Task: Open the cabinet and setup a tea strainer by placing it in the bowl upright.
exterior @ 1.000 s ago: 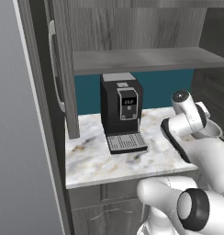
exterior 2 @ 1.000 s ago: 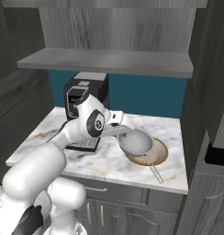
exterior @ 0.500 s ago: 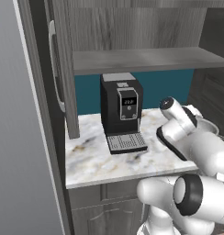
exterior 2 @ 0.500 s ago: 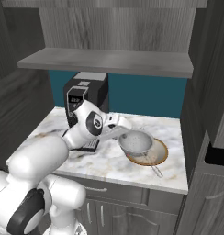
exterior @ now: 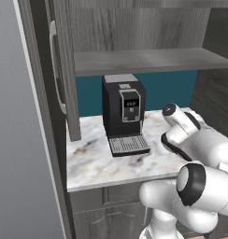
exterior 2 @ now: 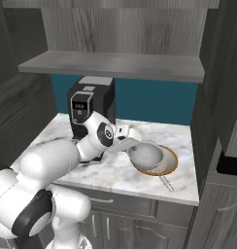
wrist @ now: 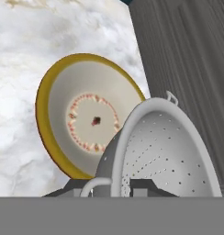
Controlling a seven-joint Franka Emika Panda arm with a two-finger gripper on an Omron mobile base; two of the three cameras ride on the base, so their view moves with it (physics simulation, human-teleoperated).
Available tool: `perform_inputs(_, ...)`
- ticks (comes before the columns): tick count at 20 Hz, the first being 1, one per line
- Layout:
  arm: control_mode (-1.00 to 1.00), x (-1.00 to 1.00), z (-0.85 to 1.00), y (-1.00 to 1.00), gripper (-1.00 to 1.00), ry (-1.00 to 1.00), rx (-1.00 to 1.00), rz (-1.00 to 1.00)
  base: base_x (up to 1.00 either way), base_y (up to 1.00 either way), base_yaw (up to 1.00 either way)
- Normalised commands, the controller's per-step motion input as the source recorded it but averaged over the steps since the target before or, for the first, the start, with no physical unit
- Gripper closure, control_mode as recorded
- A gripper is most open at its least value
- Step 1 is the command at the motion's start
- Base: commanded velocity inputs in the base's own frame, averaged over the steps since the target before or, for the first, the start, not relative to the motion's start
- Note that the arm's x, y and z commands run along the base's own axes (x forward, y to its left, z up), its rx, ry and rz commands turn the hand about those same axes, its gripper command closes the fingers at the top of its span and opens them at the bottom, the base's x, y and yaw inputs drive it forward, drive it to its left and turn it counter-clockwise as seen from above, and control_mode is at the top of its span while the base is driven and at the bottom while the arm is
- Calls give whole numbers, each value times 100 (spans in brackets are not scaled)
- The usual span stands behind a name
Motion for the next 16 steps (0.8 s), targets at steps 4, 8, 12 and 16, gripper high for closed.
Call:
perform_inputs(4,-100,17,-4,-26,100,0,0,0,0,0,0)
perform_inputs(8,-100,14,-15,-16,100,0,0,0,0,0,0)
perform_inputs(12,-100,10,-14,-1,100,0,0,0,0,0,0)
perform_inputs(16,-100,9,-3,1,100,0,0,1,0,0,0)
